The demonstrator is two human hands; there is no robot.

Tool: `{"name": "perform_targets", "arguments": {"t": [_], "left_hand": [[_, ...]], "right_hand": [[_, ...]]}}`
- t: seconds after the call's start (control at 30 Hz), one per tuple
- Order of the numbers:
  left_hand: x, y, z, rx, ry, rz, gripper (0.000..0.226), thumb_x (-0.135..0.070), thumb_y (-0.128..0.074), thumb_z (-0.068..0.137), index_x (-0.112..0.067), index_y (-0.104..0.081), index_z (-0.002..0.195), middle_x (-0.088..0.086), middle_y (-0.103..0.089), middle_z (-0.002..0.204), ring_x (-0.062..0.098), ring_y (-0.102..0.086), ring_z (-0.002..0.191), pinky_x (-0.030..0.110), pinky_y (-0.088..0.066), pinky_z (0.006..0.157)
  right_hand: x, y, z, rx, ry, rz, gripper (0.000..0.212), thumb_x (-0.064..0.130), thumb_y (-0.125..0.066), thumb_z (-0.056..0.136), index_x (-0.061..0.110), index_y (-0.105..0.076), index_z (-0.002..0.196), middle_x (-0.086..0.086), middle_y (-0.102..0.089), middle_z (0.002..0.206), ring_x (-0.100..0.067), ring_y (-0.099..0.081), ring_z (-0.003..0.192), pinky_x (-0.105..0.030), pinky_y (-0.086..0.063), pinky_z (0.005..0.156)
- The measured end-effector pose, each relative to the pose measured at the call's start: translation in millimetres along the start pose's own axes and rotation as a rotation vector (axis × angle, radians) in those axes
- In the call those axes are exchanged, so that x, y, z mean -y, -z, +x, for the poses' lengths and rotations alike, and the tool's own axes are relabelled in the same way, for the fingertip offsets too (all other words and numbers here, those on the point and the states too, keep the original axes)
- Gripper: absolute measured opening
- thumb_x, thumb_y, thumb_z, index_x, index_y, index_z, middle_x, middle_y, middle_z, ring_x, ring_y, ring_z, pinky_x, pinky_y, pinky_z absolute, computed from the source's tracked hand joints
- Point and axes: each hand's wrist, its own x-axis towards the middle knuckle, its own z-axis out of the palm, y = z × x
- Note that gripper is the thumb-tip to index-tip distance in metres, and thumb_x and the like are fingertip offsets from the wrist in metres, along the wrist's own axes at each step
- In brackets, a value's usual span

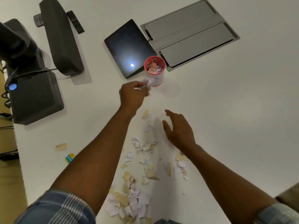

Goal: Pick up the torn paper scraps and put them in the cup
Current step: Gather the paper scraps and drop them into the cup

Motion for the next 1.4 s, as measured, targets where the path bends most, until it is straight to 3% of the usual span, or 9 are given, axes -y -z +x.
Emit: {"name": "perform_targets", "arguments": {"t": [0.1, 0.23, 0.37, 0.57, 0.9, 1.1, 1.17, 1.3, 1.4], "left_hand": [[-22.5, -18.5, 31.4, -0.057, -0.162, 0.213, 0.02, -0.01, -0.074, 0.077, -0.009, -0.073, 0.096, 0.004, -0.07, 0.088, 0.016, -0.069, 0.078, 0.026, -0.058, 0.072], [-43.4, -37.3, 65.7, -0.064, -0.49, 0.778, 0.024, -0.023, -0.068, 0.085, -0.006, -0.068, 0.103, 0.01, -0.069, 0.099, 0.022, -0.067, 0.092, 0.019, -0.048, 0.073], [-57.2, -57.7, 96.2, 0.138, -0.545, 1.286, 0.048, -0.029, -0.073, 0.079, -0.002, -0.059, 0.115, 0.019, -0.065, 0.108, 0.033, -0.063, 0.1, 0.035, -0.05, 0.081], [-59.2, -77.9, 111.6, 0.32, -0.516, 1.505, 0.035, -0.024, -0.067, 0.083, 0.003, -0.059, 0.105, 0.018, -0.058, 0.091, 0.036, -0.06, 0.096, 0.039, -0.049, 0.078], [-64.7, -75.5, 115.4, 0.397, -0.519, 1.521, 0.026, -0.018, -0.057, 0.089, 0.003, -0.059, 0.104, 0.021, -0.063, 0.104, 0.035, -0.06, 0.097, 0.04, -0.048, 0.082], [-67.9, -41.1, 82.9, 0.175, -0.603, 1.366, 0.033, -0.017, -0.067, 0.085, -0.004, -0.062, 0.116, 0.019, -0.063, 0.112, 0.033, -0.06, 0.102, 0.039, -0.05, 0.085], [-57.4, -28.2, 64.0, 0.099, -0.648, 1.247, 0.027, -0.013, -0.062, 0.088, -0.004, -0.063, 0.114, 0.018, -0.065, 0.111, 0.032, -0.06, 0.103, 0.038, -0.05, 0.086], [-42.3, -10.6, 28.1, 0.028, -0.519, 0.831, 0.029, -0.013, -0.06, 0.089, -0.011, -0.064, 0.118, 0.01, -0.066, 0.116, 0.022, -0.059, 0.108, 0.029, -0.05, 0.092], [-35.6, 4.5, 1.8, -0.085, -0.408, 0.536, 0.029, -0.009, -0.059, 0.088, -0.009, -0.065, 0.116, 0.009, -0.066, 0.117, 0.016, -0.059, 0.106, -0.001, -0.038, 0.082]], "right_hand": [[0.7, -3.0, -20.2, 0.018, 0.025, -0.03, 0.049, 0.048, -0.04, 0.094, 0.024, -0.041, 0.137, 0.002, -0.06, 0.127, -0.017, -0.055, 0.115, -0.031, -0.047, 0.091], [1.9, -3.3, -29.2, 0.003, -0.013, -0.018, 0.046, 0.047, -0.043, 0.095, 0.024, -0.044, 0.135, 0.005, -0.06, 0.127, -0.013, -0.053, 0.116, -0.021, -0.041, 0.09], [2.9, -5.9, -30.6, 0.02, 0.026, -0.036, 0.042, 0.045, -0.045, 0.095, 0.022, -0.051, 0.13, 0.006, -0.062, 0.123, -0.013, -0.055, 0.112, -0.023, -0.045, 0.088], [5.0, -9.3, -31.2, 0.106, 0.072, -0.067, 0.04, 0.044, -0.044, 0.095, 0.023, -0.055, 0.126, 0.005, -0.06, 0.127, -0.015, -0.054, 0.116, -0.028, -0.046, 0.092], [-1.9, -6.5, -39.7, 0.137, 0.057, -0.095, 0.036, 0.038, -0.048, 0.094, 0.021, -0.057, 0.125, 0.003, -0.062, 0.125, -0.017, -0.055, 0.114, -0.03, -0.047, 0.091], [-6.2, 8.3, -45.3, 0.067, -0.001, -0.006, 0.03, 0.029, -0.054, 0.093, 0.017, -0.061, 0.119, -0.003, -0.067, 0.11, -0.021, -0.057, 0.104, -0.028, -0.048, 0.082], [-8.5, 14.5, -49.1, 0.045, -0.024, 0.017, 0.029, 0.028, -0.055, 0.092, 0.017, -0.062, 0.118, -0.003, -0.066, 0.109, -0.022, -0.057, 0.102, -0.027, -0.046, 0.079], [-13.9, 21.4, -64.5, 0.084, -0.092, 0.026, 0.03, 0.029, -0.053, 0.093, 0.02, -0.06, 0.121, -0.002, -0.063, 0.117, -0.02, -0.054, 0.11, -0.029, -0.046, 0.084], [-15.9, 26.1, -77.8, 0.11, -0.114, 0.007, 0.031, 0.03, -0.052, 0.094, 0.02, -0.059, 0.123, -0.001, -0.061, 0.122, -0.021, -0.052, 0.114, -0.034, -0.047, 0.088]]}}
